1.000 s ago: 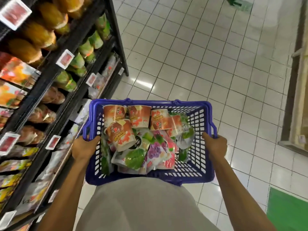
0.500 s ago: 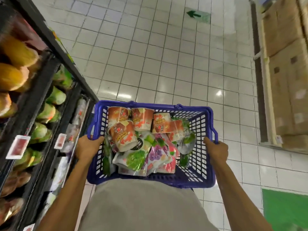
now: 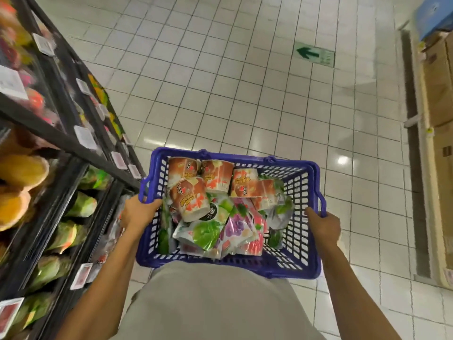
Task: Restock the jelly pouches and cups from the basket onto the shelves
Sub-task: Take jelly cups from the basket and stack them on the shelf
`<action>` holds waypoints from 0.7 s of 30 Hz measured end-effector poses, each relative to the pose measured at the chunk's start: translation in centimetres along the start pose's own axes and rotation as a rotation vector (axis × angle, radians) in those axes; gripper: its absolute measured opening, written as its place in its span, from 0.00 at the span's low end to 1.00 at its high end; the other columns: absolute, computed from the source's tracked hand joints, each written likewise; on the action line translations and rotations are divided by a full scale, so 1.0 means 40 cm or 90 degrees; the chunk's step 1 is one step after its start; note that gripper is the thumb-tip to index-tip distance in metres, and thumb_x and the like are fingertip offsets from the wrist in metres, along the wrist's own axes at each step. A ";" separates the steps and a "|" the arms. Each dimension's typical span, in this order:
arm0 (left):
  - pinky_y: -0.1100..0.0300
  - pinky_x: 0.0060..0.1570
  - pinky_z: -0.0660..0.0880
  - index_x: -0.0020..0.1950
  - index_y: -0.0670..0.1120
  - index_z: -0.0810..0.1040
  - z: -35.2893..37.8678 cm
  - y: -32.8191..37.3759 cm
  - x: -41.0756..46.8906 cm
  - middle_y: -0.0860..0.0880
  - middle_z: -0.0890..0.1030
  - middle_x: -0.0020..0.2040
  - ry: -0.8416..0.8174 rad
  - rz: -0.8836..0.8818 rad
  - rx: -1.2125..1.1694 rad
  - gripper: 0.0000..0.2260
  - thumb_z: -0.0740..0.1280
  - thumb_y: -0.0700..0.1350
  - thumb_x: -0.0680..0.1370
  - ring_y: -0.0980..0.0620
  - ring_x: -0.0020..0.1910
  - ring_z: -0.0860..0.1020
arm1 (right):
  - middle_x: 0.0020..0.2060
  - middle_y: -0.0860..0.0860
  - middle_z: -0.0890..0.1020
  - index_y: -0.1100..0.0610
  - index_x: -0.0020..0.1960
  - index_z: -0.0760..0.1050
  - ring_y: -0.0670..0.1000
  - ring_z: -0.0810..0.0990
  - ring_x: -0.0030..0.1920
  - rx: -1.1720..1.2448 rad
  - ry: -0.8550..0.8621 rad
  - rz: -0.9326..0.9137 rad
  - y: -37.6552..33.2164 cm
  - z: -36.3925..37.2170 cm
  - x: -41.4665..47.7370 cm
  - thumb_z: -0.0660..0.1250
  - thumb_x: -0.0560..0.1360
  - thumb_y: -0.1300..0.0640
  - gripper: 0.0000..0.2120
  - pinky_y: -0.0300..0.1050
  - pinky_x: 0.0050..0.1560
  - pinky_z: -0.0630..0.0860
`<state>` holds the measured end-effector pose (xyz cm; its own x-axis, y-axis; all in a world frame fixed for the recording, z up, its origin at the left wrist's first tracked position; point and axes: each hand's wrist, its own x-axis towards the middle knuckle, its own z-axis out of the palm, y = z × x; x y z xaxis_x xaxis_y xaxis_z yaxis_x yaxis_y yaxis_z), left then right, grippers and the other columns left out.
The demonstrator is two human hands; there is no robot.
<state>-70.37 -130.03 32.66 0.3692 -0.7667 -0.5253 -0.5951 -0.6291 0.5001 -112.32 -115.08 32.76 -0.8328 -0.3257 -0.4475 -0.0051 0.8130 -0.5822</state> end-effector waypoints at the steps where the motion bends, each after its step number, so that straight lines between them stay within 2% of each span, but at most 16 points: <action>1: 0.49 0.42 0.77 0.40 0.45 0.79 0.009 0.035 0.024 0.41 0.82 0.40 0.011 -0.012 0.002 0.15 0.74 0.55 0.64 0.40 0.39 0.79 | 0.28 0.51 0.80 0.55 0.34 0.77 0.54 0.80 0.31 -0.004 -0.018 -0.014 -0.058 0.017 0.044 0.71 0.68 0.45 0.14 0.38 0.28 0.67; 5: 0.51 0.39 0.74 0.42 0.46 0.78 0.037 0.167 0.097 0.41 0.81 0.41 0.063 -0.030 -0.027 0.11 0.77 0.49 0.69 0.42 0.39 0.79 | 0.28 0.51 0.80 0.54 0.33 0.75 0.51 0.78 0.29 -0.031 -0.045 -0.059 -0.260 0.065 0.192 0.72 0.67 0.43 0.15 0.38 0.27 0.67; 8: 0.54 0.37 0.70 0.43 0.44 0.79 0.043 0.263 0.156 0.42 0.79 0.39 0.087 -0.025 -0.024 0.11 0.77 0.47 0.69 0.44 0.36 0.76 | 0.28 0.51 0.78 0.54 0.34 0.75 0.52 0.77 0.29 -0.047 -0.069 -0.068 -0.382 0.101 0.278 0.72 0.67 0.44 0.15 0.39 0.28 0.67; 12: 0.55 0.37 0.70 0.44 0.41 0.79 0.047 0.346 0.215 0.43 0.79 0.38 0.135 -0.051 -0.065 0.11 0.76 0.46 0.70 0.45 0.36 0.76 | 0.30 0.51 0.79 0.54 0.36 0.75 0.52 0.79 0.31 -0.058 -0.100 -0.101 -0.554 0.169 0.369 0.72 0.66 0.43 0.15 0.39 0.29 0.69; 16: 0.56 0.33 0.67 0.39 0.43 0.77 0.047 0.408 0.310 0.41 0.78 0.35 0.163 -0.073 -0.080 0.10 0.76 0.46 0.71 0.46 0.32 0.74 | 0.31 0.54 0.80 0.57 0.38 0.77 0.53 0.79 0.31 -0.097 -0.139 -0.157 -0.723 0.273 0.456 0.72 0.67 0.44 0.16 0.42 0.31 0.73; 19: 0.55 0.36 0.71 0.42 0.41 0.80 0.053 0.448 0.411 0.40 0.80 0.37 0.166 -0.113 -0.111 0.11 0.75 0.48 0.71 0.42 0.36 0.77 | 0.33 0.55 0.81 0.56 0.39 0.77 0.55 0.81 0.33 -0.127 -0.161 -0.183 -0.870 0.373 0.524 0.72 0.66 0.44 0.16 0.48 0.36 0.79; 21: 0.50 0.40 0.76 0.44 0.39 0.81 0.056 0.485 0.481 0.39 0.82 0.40 0.164 -0.131 -0.147 0.12 0.75 0.47 0.71 0.41 0.39 0.80 | 0.31 0.53 0.80 0.56 0.38 0.76 0.54 0.80 0.31 -0.142 -0.166 -0.214 -0.969 0.438 0.561 0.72 0.66 0.43 0.16 0.45 0.33 0.77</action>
<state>-76.43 -156.70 30.72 0.6483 -0.6107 -0.4548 -0.3252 -0.7622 0.5598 -121.11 -162.37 33.39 -0.5983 -0.6757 -0.4307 -0.3932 0.7159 -0.5770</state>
